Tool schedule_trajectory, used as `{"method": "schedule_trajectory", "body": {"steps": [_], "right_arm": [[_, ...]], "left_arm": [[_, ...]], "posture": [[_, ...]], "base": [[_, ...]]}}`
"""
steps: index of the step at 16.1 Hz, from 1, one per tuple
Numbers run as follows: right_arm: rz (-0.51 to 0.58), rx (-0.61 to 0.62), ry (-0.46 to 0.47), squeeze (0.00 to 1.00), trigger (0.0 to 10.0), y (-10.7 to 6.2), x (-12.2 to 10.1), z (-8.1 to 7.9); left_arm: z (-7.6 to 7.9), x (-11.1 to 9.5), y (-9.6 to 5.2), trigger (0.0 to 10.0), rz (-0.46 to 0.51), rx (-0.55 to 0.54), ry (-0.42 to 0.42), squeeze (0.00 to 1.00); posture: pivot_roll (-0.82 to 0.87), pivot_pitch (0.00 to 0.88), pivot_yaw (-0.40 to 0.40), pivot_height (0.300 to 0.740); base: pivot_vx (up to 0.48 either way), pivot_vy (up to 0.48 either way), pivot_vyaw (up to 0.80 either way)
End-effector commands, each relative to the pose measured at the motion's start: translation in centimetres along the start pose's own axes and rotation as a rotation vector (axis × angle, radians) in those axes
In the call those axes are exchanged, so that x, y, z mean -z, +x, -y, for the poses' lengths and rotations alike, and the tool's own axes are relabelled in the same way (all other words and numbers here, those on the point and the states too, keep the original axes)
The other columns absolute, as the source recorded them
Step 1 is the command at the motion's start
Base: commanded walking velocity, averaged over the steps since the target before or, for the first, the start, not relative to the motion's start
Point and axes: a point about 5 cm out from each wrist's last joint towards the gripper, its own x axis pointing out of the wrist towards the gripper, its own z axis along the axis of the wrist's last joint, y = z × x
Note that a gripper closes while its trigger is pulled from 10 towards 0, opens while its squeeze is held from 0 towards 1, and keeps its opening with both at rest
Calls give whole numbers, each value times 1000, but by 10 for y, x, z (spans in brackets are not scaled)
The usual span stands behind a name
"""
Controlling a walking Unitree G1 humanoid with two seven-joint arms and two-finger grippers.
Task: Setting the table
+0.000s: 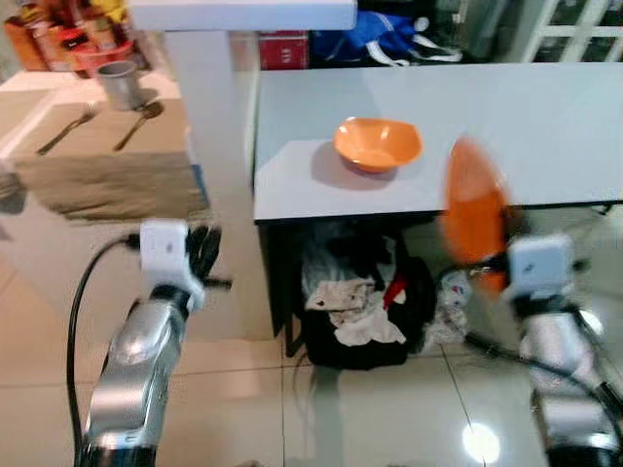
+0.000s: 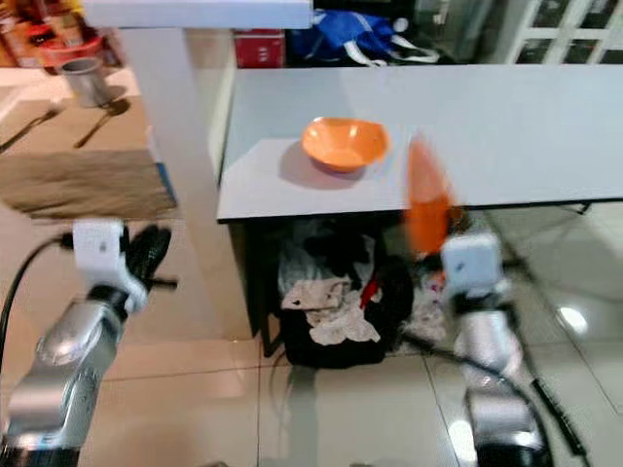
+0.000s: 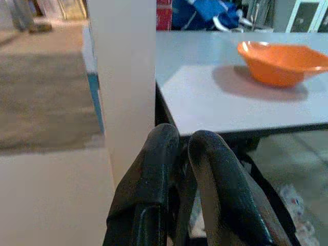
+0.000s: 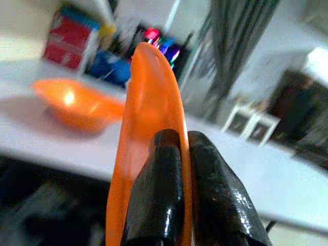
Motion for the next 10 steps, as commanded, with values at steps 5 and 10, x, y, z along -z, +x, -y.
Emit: {"method": "schedule_trajectory", "body": {"steps": [5, 10], "right_arm": [[16, -64, 105, 0, 0, 10, -6, -16], [142, -63, 83, 0, 0, 24, -34, -16]], "left_arm": [[8, 14, -11, 10000, -52, -13, -64, 0], [22, 4, -4, 10000, -10, 25, -57, 0]], "posture": [[-75, 0, 25, 740], [-80, 0, 29, 740]], "base": [[0, -96, 0], [0, -475, 0]]}}
